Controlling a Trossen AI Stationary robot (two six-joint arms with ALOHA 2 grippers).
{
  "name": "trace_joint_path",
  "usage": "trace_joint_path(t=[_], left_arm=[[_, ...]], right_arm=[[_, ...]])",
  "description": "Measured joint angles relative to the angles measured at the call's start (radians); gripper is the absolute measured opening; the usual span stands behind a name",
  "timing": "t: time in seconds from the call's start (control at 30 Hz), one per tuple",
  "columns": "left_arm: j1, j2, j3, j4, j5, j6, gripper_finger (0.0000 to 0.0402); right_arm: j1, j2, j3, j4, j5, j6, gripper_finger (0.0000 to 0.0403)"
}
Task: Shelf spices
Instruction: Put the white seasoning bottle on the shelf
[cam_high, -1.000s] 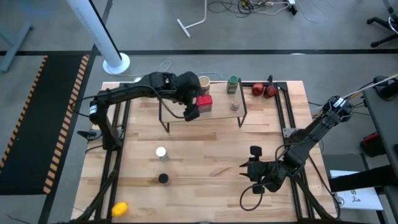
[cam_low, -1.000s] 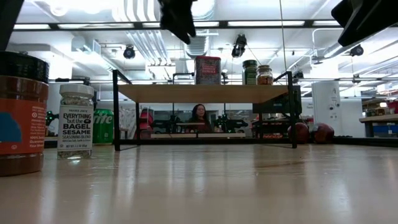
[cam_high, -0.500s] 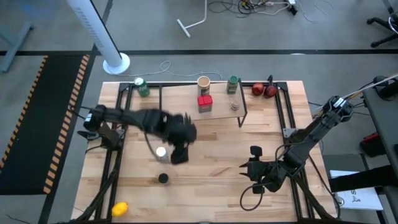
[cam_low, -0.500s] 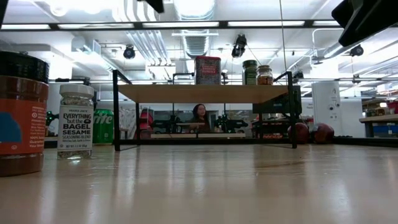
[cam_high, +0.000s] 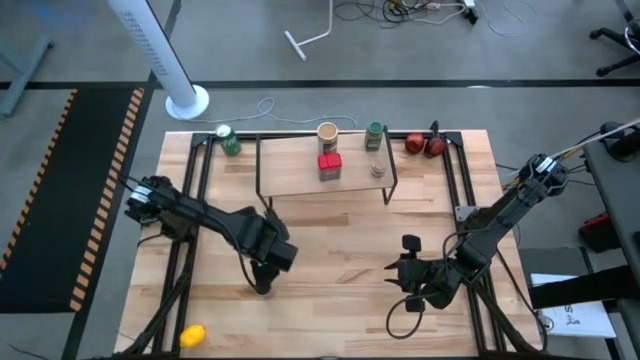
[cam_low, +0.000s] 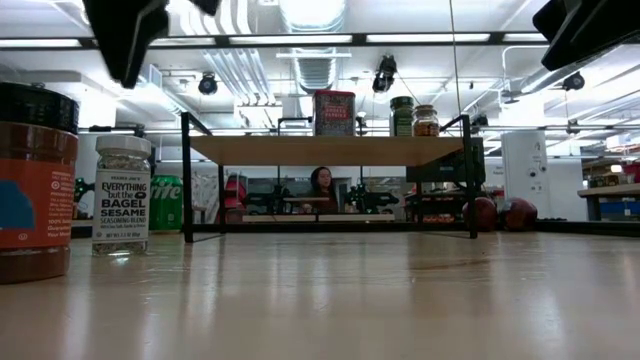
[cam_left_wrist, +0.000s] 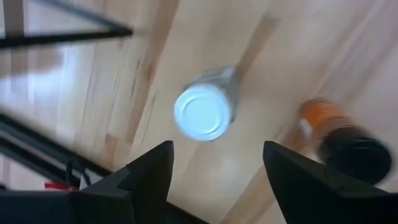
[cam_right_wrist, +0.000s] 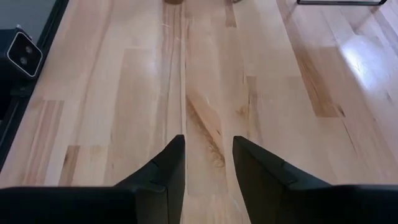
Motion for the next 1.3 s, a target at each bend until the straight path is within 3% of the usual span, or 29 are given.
trace_joint_path(t=[0.3,0.8,1.3], left_arm=[[0.016,-0.064,-0.124,0.024,0.002,-0.071,0.0274],[0.037,-0.112,-0.303,0.211,0.047,-0.086,0.0341],[0.097,-0.132,-0.496,0.495,0.058,-0.052,0.0333]], right_arm=[[0.000,0.003,0.000,0.000,-0.001,-0.002,0.0101],[0.000,0.003,-0.002,0.000,-0.003,-0.002,0.0117],[0.000,0.003,-0.002,0.004,-0.004,-0.003,0.0104]])
